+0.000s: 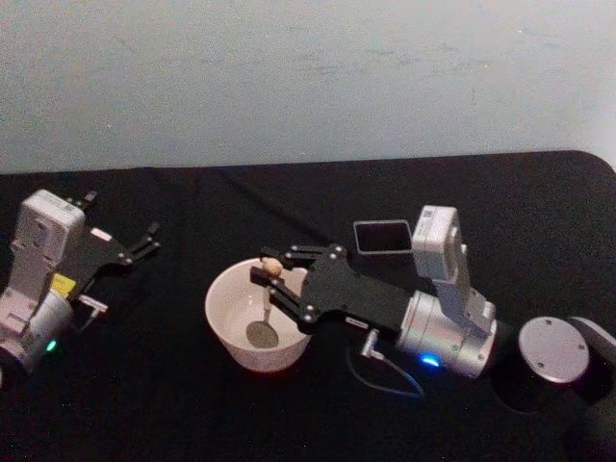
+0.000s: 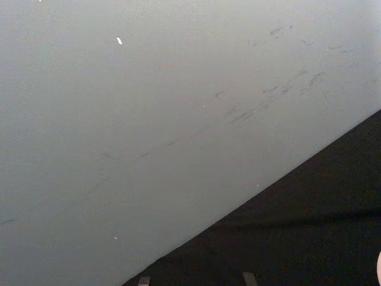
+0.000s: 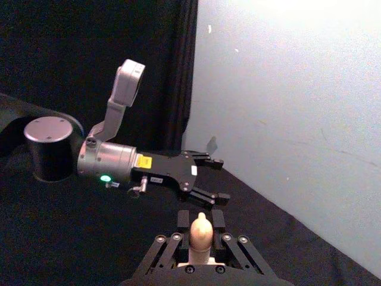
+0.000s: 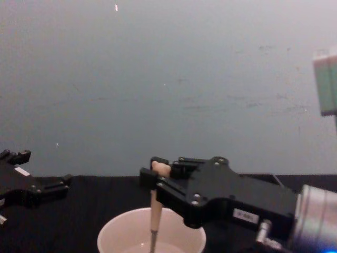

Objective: Pick up the stirring spoon with one hand, stir inside the cup, then place it back in its original position.

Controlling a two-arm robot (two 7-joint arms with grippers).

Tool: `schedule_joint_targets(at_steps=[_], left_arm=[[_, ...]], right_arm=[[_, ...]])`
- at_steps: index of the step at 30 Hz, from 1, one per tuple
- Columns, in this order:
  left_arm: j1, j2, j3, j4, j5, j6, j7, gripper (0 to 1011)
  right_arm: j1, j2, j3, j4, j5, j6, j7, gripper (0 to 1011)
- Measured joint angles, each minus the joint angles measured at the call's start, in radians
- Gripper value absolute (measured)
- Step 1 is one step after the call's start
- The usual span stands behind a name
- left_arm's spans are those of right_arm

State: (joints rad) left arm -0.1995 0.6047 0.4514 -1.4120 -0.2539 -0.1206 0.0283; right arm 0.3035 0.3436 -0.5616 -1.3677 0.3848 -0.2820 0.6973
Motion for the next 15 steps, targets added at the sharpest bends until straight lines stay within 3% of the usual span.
schedule_joint_targets(at_steps=[10,15], left_arm=[[0.000,0.000,0.000,0.000,0.000,0.000,0.000,1001],[0.000,0.000,0.000,0.000,0.000,0.000,0.000,1001]], right_arm=[[0.056,-0.072,-0.014,0.090,-0.039,-0.013,-0.058,210],[0.076,-0.089,-0.011,0.126,-0.057,-0.021,-0.075,210]])
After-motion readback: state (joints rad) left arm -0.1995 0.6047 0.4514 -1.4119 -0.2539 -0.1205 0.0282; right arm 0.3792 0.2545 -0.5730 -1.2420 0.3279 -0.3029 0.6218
